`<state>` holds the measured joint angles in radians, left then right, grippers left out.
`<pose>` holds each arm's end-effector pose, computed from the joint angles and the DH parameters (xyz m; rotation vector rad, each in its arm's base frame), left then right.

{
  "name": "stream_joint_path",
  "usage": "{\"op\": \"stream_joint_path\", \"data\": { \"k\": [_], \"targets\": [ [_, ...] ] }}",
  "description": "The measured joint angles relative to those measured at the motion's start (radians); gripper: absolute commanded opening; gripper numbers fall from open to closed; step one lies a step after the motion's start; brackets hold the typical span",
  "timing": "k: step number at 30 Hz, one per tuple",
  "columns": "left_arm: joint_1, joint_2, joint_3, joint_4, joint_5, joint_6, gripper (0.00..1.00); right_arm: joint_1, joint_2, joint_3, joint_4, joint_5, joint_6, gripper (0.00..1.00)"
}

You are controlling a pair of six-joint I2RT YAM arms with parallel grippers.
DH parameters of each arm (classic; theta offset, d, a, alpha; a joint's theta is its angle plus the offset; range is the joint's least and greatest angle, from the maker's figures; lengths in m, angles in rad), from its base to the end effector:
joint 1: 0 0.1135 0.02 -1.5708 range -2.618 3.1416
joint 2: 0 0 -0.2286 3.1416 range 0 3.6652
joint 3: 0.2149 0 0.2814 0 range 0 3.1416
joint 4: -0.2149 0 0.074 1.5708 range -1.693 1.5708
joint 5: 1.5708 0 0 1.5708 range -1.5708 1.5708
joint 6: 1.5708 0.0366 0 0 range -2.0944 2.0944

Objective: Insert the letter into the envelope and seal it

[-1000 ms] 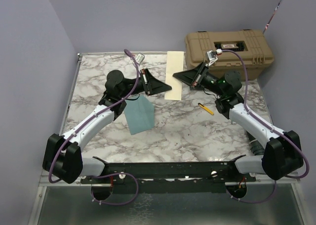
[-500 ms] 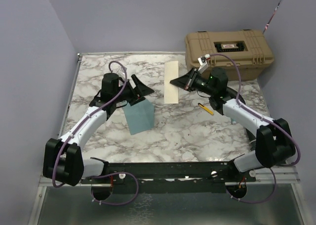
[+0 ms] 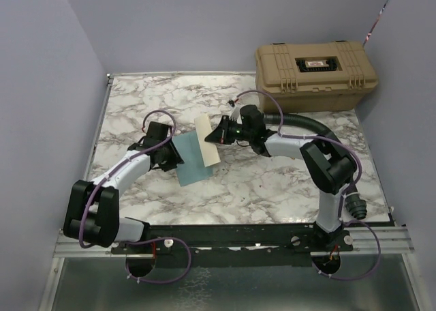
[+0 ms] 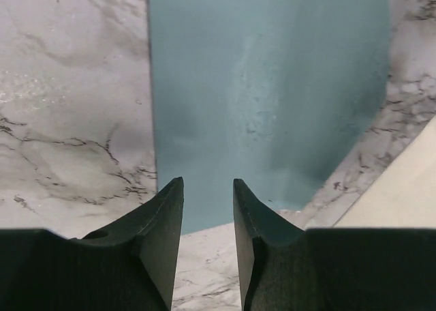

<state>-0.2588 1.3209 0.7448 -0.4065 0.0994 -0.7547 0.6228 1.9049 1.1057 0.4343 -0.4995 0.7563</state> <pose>0.2775 -0.0772 0.1437 -0.6070 2.5590 -0.5009 0.3381 0.2644 0.1364 -0.2305 2.1446 1.3486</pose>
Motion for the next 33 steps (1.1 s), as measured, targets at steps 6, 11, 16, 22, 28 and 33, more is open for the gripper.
{"op": "stream_joint_path", "data": {
  "k": [6, 11, 16, 22, 28, 33],
  "targets": [
    [0.003, 0.075, -0.001, -0.012, -0.050, 0.002, 0.38, 0.005, 0.115, 0.004, 0.111, 0.058, -0.053, 0.00],
    [0.003, 0.090, -0.023, -0.013, -0.086, -0.001, 0.50, 0.009, 0.169, 0.004, 0.181, 0.125, -0.097, 0.01],
    [0.003, 0.085, -0.042, -0.003, -0.101, -0.020, 0.53, 0.034, 0.169, -0.002, 0.249, 0.173, -0.131, 0.01],
    [0.003, 0.078, -0.053, 0.012, -0.100, -0.037, 0.54, 0.076, 0.172, -0.021, 0.306, 0.223, -0.153, 0.00],
    [0.003, 0.078, -0.055, 0.014, -0.089, -0.050, 0.53, 0.096, 0.178, -0.038, 0.322, 0.292, -0.143, 0.01],
    [0.010, 0.081, -0.060, 0.032, -0.034, -0.073, 0.53, 0.098, 0.178, -0.047, 0.309, 0.342, -0.117, 0.01]
  ]
}}
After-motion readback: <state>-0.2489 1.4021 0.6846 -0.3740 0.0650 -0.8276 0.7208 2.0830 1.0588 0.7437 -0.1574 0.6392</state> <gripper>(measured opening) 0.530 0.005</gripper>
